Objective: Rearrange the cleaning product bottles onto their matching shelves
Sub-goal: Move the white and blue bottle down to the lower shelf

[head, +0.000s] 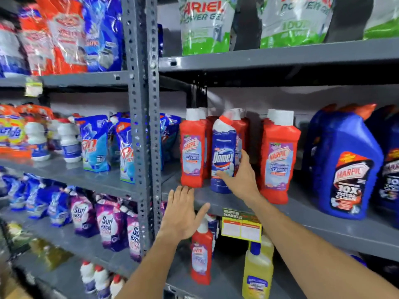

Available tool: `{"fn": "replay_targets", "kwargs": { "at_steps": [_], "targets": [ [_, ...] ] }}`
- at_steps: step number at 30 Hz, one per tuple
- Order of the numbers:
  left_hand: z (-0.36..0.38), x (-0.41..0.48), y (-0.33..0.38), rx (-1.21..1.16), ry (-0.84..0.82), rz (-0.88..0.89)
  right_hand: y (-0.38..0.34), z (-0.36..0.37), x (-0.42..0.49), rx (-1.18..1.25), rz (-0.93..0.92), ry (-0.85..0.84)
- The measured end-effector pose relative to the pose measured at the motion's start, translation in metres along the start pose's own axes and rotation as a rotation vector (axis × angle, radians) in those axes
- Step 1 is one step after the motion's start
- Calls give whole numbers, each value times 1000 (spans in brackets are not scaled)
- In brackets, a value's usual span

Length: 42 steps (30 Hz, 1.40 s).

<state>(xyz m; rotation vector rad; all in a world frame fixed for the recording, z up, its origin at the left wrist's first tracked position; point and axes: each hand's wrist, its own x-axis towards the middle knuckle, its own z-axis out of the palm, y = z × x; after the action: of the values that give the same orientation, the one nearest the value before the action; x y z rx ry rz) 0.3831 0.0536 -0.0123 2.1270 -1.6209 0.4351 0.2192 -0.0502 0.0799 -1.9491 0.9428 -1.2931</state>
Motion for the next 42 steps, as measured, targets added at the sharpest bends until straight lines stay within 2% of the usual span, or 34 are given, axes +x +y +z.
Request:
{"fn": "replay_targets", "kwargs": {
  "at_steps": [8,15,20,23,29,34,42],
  "targets": [
    [1,-1,-1,-23,25,13,0,1,10,-44,10,4],
    [-4,-4,0,-34,27,10,-10,-30,-26,71,-51,39],
    [13,-42,-10,-76,220,15,-19,-49,-61,110,-137,36],
    [34,-75,-18,-82,226,-21,-15,-47,-88,173,-160,-1],
    [100,-131,-31,-162,-29,-60,34,-6,-168,168,-173,-60],
    [155,-158,-45,-146,-267,-20,103,28,-216,48,-28,-193],
    [228,-160,-66,-142,-515,-68,196,75,-229,-54,209,-115]
  ]
}}
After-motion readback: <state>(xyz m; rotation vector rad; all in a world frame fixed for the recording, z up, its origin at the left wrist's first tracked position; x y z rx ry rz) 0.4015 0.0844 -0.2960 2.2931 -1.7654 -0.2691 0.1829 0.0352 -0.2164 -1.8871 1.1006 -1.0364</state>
